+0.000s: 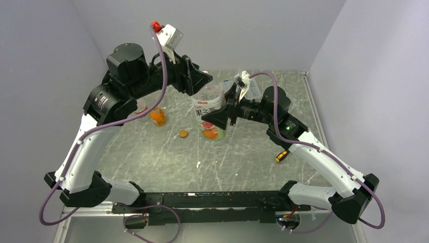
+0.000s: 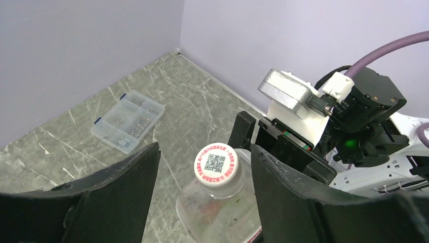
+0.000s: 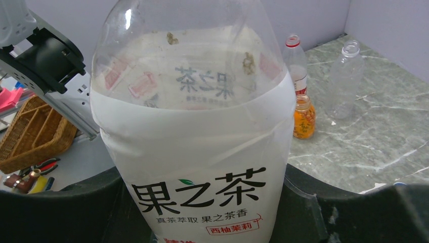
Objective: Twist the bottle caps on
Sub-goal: Screw the bottle cap onto the plastic bottle.
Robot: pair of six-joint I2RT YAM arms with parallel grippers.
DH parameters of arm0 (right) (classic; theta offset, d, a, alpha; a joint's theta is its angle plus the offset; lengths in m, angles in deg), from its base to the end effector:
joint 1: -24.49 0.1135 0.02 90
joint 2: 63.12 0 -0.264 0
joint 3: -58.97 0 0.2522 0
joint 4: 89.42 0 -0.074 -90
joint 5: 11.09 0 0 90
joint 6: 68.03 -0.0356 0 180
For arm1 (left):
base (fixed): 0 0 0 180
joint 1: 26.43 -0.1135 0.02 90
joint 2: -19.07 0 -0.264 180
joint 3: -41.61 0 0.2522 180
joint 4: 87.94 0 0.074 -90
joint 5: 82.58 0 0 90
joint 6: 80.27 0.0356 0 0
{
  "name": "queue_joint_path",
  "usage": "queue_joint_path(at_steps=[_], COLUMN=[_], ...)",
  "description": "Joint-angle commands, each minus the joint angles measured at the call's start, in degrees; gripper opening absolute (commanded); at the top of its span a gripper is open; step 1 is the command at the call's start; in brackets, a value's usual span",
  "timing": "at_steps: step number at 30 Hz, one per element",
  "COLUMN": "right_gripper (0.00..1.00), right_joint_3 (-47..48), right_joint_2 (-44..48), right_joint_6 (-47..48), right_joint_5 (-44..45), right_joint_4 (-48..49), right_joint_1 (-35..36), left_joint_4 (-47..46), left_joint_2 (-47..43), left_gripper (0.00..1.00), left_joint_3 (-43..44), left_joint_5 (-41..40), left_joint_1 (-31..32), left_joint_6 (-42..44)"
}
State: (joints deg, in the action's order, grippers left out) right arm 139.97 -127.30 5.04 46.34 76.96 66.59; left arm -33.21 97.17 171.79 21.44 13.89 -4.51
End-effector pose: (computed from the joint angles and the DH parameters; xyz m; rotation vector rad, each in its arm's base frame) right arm 0.1728 0.1820 0.4299 -0.8241 1.4418 1.2300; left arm 0.1690 -0.1547 0.5658 0.5732 1.5978 -0.9220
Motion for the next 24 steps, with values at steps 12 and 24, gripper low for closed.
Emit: queue_joint_path(at_steps=[12,24], right_gripper=[0.25,0.25], right_joint_3=[1.8,0.7], right_joint_2=[0.4,1.6], right_joint_6=[1.0,2.9], right_joint_5=[-0.6,4.9], right_joint_4=[3.2,2.7], right_joint_1=[0.3,1.0], left_joint_4=[-2.1,-3.7], left_joint_2=[1.2,-0.3], left_gripper=[0.71,0.78], left_joint_3=[4.6,3.0], left_joint_5=[-0.5,-5.7], left_joint_1=[-0.1,-0.1], left_joint_6=[-0.1,-7.1])
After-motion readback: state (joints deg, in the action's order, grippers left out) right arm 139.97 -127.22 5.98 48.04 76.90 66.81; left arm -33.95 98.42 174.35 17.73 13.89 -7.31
